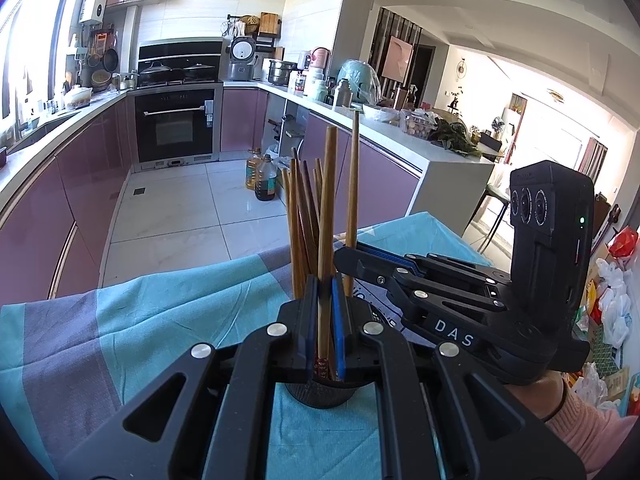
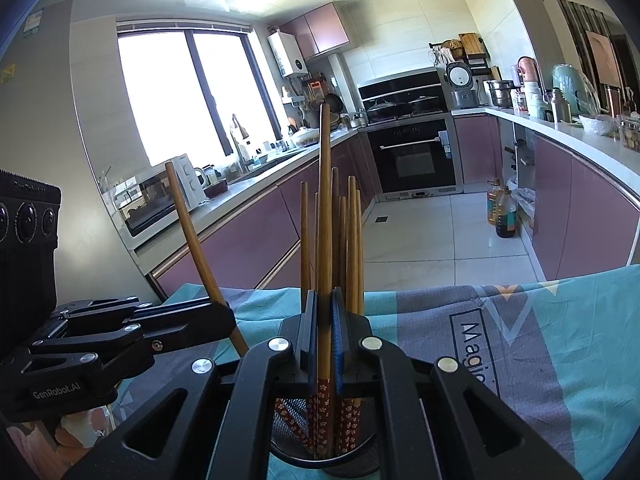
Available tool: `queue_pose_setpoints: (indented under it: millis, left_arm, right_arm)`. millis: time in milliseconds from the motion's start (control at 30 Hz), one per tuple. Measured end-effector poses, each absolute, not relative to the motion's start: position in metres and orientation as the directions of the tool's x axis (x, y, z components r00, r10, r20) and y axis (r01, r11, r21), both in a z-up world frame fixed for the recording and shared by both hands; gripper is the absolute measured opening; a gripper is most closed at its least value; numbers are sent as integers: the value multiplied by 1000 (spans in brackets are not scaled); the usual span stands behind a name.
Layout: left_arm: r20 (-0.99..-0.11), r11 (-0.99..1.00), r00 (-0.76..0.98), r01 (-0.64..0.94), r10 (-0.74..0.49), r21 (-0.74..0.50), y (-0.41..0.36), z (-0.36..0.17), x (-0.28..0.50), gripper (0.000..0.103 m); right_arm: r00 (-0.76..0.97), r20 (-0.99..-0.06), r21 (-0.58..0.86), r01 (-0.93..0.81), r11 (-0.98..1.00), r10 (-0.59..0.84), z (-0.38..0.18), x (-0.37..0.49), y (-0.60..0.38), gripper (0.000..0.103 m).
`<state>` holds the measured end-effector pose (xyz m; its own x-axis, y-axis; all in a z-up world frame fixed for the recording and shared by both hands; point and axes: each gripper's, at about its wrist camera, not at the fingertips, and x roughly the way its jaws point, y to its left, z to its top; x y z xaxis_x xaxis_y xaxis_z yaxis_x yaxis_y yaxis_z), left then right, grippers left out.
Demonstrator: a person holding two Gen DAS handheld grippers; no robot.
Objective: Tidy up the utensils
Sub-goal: 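Lower the right tool's chopstick into the cup beside the left tool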
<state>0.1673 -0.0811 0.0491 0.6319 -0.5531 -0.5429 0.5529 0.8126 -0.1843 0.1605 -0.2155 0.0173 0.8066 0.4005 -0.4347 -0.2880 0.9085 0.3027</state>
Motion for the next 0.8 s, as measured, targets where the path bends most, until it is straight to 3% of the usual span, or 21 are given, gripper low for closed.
queue_pose_setpoints:
  millis: [800]
  left_arm:
    - [-570, 823, 622, 534, -538, -194, -95, 32, 189, 8]
  right_arm:
    - [782, -475, 304, -285, 909, 404, 6, 160, -211, 6]
